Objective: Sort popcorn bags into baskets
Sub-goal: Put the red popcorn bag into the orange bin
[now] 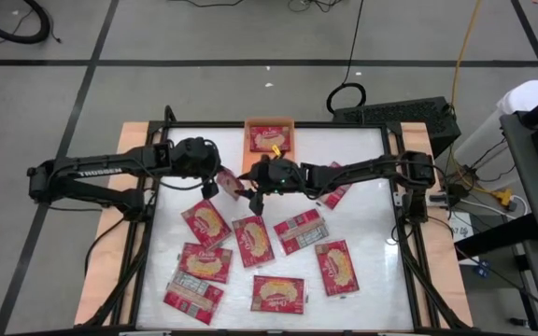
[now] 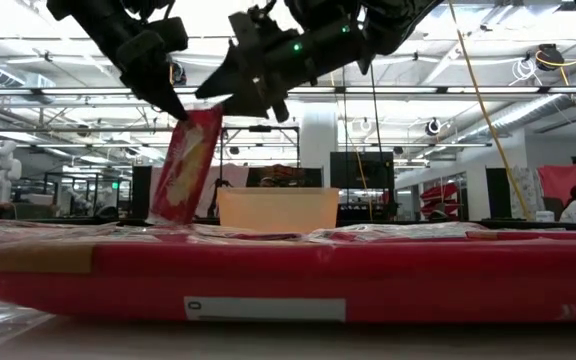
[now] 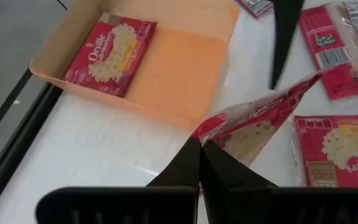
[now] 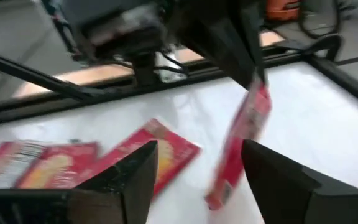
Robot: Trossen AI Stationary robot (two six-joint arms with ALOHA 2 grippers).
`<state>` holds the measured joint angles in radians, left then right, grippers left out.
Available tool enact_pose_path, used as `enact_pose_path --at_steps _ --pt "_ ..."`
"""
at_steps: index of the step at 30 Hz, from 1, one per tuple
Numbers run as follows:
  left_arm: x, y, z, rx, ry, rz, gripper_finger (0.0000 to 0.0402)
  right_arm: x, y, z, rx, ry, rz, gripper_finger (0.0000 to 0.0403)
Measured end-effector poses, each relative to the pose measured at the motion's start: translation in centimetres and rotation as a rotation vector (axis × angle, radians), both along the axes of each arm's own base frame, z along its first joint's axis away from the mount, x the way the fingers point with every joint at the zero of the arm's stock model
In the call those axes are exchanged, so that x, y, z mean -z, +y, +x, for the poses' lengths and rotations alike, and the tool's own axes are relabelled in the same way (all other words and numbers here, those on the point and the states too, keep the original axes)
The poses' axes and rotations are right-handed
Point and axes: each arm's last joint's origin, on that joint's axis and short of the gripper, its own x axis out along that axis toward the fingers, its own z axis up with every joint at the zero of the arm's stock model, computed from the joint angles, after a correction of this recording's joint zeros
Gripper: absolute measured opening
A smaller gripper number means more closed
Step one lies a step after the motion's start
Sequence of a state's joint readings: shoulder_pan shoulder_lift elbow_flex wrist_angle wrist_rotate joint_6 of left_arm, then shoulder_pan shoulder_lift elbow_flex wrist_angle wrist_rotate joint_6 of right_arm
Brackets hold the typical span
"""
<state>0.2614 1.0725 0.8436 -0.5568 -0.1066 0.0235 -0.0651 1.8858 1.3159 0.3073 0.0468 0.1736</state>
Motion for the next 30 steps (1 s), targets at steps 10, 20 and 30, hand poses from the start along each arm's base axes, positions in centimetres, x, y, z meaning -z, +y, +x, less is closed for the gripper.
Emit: enact_pose_path --at_steps 10,20,30 --pt "-0.1 -0.1 0.1 0.005 -0.017 -0.007 0.0004 1.4 -0.6 0.1 0.127 0.076 -0.112 0.0168" --pt "-0.2 -0.8 0.5 0.000 -0.048 -0.022 0.0012 1.9 -0.8 0.0 0.096 0.137 -0.197 0.0017" --pt "-1.5 -2.1 0.5 -0.091 -0.148 0.070 0.0107 -3.0 -2.5 -3.9 0.004 0.137 -0.278 0.0006"
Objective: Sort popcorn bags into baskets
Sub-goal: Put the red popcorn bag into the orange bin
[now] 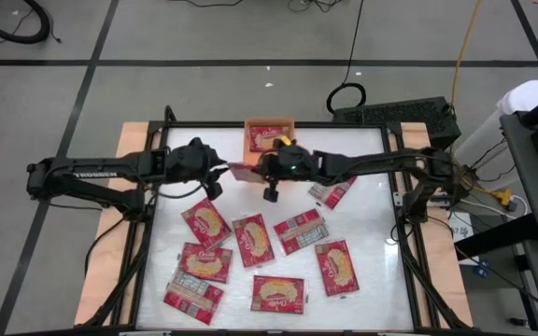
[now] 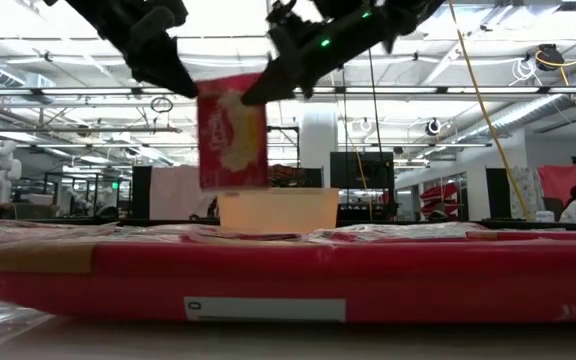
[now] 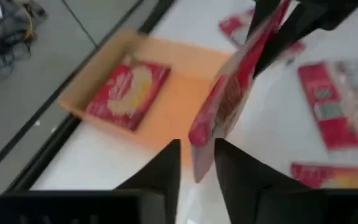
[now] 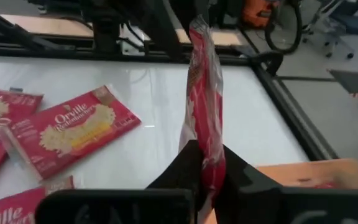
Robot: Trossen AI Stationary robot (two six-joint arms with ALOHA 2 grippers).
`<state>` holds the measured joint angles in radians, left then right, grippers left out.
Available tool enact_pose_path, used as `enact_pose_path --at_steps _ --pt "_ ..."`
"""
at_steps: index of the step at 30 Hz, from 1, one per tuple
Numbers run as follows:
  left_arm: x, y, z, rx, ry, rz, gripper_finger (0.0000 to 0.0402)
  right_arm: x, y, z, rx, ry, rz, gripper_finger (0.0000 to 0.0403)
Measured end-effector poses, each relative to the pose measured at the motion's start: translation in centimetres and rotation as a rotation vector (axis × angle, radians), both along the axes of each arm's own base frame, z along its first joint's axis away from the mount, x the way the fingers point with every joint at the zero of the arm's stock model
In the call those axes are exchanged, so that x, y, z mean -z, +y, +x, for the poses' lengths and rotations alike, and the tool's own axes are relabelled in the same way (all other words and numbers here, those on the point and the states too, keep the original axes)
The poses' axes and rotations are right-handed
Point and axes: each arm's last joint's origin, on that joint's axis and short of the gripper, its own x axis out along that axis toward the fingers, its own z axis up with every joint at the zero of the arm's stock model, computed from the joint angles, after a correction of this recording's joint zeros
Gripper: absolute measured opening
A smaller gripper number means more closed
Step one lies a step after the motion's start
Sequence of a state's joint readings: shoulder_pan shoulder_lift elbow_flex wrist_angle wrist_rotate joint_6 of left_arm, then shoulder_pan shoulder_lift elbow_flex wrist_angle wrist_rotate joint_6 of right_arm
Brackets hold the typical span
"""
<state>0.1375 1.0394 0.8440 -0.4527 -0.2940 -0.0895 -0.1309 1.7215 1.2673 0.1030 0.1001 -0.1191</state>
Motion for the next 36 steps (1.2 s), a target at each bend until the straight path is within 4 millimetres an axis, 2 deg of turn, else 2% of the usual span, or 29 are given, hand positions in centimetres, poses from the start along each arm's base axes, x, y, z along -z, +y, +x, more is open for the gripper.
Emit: enact_pose_path --at_steps 5,10,13,17,21,27,31,36 --pt "-0.3 -0.1 0.0 -0.017 -0.024 0.011 0.0149 -0.7 -0.7 -3.7 0.025 -0.056 -0.035 0.0004" --pt "-0.4 -0.1 0.4 0.044 -0.068 0.067 0.0175 -1.5 -0.9 -7.9 0.063 -0.332 -0.059 0.0004" --pt "-0.4 -0.2 1.0 0.104 -0.154 0.109 0.0186 -0.5 -0.9 -9.6 0.075 -0.407 -0.054 0.0004" --pt "-0.5 0.3 1.5 0.114 -0.254 0.163 0.0212 0.7 -0.8 -10.8 0.035 -0.521 -0.049 0.0004" --pt "-0.2 0.8 1.9 0.180 -0.297 0.149 0.0255 1.5 -0.3 -11.6 -0.039 -0.637 -0.063 0.0004" --pt "-0.2 1.4 2.9 0.282 -0.373 0.148 0.0306 1.4 0.0 -12.1 -0.111 -0.704 -0.078 0.0005" --pt "0.0 1.7 3.7 0.375 -0.428 0.105 0.0290 1.1 0.1 -12.2 -0.129 -0.735 -0.093 0.0005" --pt "0.5 1.9 4.4 0.396 -0.442 0.081 0.0211 0.9 0.2 -12.2 -0.168 -0.762 -0.095 0.0006"
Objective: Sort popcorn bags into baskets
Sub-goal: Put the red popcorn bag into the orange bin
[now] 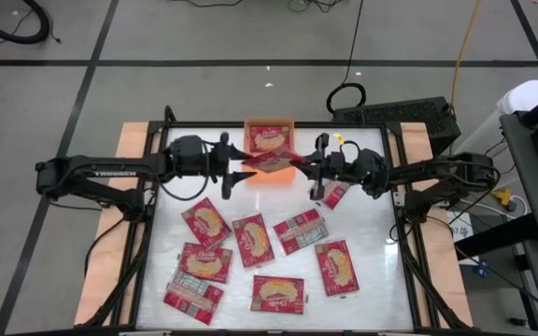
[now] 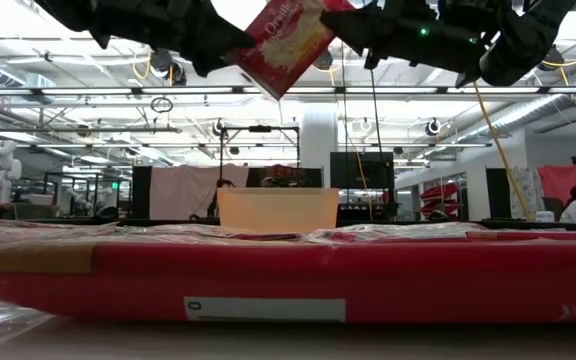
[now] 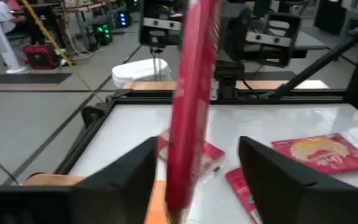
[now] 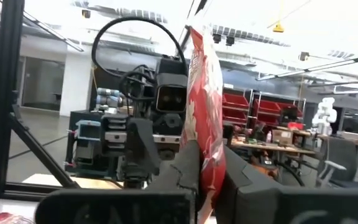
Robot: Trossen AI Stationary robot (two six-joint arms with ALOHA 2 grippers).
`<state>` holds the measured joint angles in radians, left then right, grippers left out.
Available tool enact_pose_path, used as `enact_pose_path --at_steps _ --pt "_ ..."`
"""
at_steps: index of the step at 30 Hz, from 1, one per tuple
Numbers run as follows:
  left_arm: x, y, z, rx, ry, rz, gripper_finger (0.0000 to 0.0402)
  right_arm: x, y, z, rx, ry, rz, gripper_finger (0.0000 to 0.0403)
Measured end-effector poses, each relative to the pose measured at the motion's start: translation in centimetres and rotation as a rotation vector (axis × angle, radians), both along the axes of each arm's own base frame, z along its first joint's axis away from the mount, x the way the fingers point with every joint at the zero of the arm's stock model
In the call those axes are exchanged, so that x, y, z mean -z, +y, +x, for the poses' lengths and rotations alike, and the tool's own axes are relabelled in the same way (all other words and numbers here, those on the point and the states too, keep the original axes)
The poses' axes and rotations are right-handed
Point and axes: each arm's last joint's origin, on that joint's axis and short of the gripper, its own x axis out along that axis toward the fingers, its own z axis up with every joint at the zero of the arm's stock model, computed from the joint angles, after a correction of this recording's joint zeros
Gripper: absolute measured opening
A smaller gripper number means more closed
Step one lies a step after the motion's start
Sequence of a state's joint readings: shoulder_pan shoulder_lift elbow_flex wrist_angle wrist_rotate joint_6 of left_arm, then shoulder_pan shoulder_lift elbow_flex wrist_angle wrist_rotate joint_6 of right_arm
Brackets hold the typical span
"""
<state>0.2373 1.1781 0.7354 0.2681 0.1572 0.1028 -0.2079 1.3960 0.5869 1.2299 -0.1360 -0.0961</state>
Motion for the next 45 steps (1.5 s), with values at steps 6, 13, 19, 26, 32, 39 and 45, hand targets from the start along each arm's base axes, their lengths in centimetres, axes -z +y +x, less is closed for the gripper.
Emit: enact_pose_path --at_steps 6,13,19,26,32,39,45 --pt "-0.3 0.1 -0.1 0.002 -0.017 0.025 0.0057 0.1 0.0 0.0 -0.002 0.008 0.007 0.0006" --pt "-1.7 0.5 -2.2 -0.027 0.034 0.072 0.0029 0.8 -0.5 0.2 0.098 0.073 0.133 0.0039" --pt "-4.6 1.6 -3.7 -0.064 0.161 0.117 0.0016 1.8 -1.0 0.3 0.213 0.168 0.156 0.0107" --pt "-6.2 3.9 -4.2 -0.123 0.316 0.123 0.0019 3.8 -1.1 0.3 0.277 0.379 0.140 0.0145" --pt "-5.1 6.3 -3.1 -0.081 0.358 0.089 0.0016 5.6 -0.8 0.1 0.273 0.577 0.137 0.0140" --pt "-0.6 9.1 -0.4 -0.036 0.487 -0.019 0.0027 7.1 0.0 -0.3 0.249 0.734 0.147 0.0137" --pt "2.7 10.1 1.7 0.003 0.558 -0.082 0.0016 7.8 0.6 -0.5 0.230 0.813 0.144 0.0137"
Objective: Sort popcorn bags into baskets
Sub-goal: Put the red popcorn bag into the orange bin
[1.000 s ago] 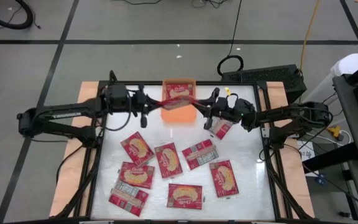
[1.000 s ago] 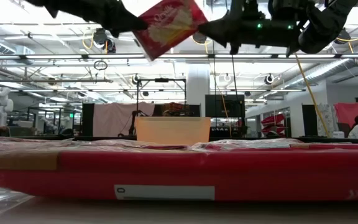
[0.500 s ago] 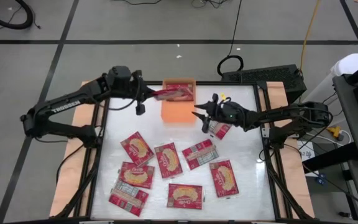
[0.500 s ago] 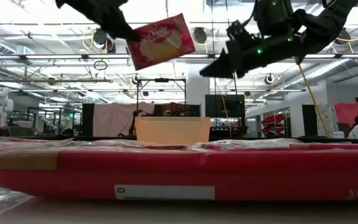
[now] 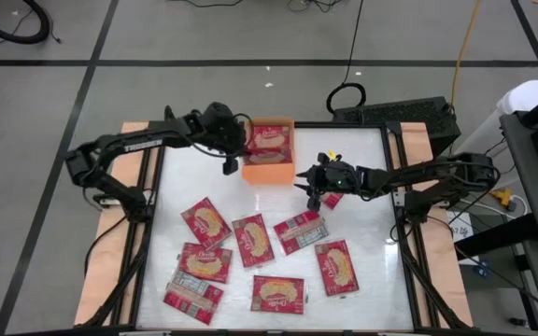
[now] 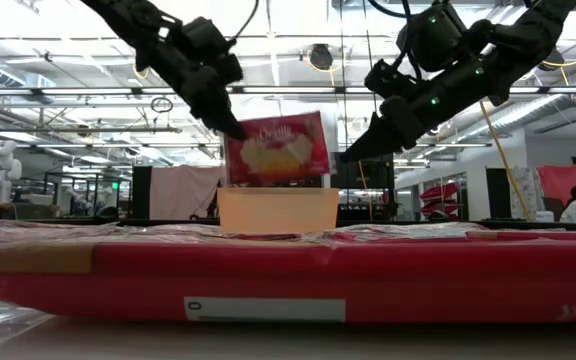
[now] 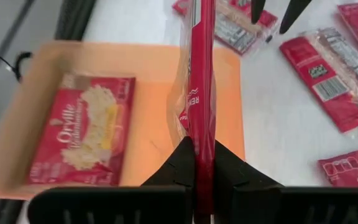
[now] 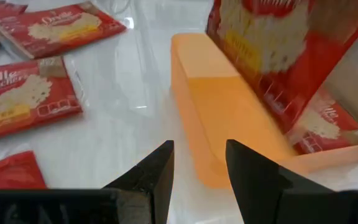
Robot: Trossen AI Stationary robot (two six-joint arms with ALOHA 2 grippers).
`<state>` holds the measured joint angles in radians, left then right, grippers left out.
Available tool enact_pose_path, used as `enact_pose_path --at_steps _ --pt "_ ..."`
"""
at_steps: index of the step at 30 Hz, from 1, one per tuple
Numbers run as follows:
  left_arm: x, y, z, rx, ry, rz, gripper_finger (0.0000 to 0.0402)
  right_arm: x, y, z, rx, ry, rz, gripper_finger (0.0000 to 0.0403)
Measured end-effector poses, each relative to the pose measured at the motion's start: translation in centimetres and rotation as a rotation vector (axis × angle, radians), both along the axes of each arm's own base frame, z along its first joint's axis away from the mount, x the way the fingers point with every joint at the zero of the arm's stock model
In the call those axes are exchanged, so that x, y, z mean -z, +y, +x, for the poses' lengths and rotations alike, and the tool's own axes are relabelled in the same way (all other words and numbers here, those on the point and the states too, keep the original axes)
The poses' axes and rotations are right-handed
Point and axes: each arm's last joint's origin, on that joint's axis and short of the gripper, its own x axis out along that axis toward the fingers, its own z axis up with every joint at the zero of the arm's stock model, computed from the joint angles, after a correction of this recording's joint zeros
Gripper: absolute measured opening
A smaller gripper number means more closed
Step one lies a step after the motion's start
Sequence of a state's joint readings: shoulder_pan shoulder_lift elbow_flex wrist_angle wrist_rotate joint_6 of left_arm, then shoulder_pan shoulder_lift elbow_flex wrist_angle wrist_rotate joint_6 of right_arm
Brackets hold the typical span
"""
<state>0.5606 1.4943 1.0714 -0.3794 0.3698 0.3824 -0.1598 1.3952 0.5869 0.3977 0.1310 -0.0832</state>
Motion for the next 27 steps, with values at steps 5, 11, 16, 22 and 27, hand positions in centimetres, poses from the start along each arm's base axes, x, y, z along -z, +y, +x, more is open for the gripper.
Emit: enact_pose_path --at_steps 5,11,16,22,27 --pt "1.2 0.3 0.5 -0.011 0.031 -0.033 0.0028 0.1 0.5 0.0 -0.019 0.007 0.000 0.0137" --pt "2.4 0.8 1.4 0.000 0.036 -0.024 0.0023 -0.9 0.5 -0.3 -0.025 -0.020 -0.018 0.0137" --pt "4.0 1.0 1.8 0.002 0.085 -0.056 0.0017 -2.3 0.6 -1.0 -0.025 -0.081 -0.027 0.0137" --pt "4.8 0.6 2.5 0.012 0.099 -0.070 0.0055 -3.2 0.8 -2.2 -0.021 -0.133 -0.035 0.0137" --pt "4.8 -0.1 2.9 0.048 0.098 -0.052 0.0062 -3.0 0.9 -3.1 -0.018 -0.159 -0.032 0.0137"
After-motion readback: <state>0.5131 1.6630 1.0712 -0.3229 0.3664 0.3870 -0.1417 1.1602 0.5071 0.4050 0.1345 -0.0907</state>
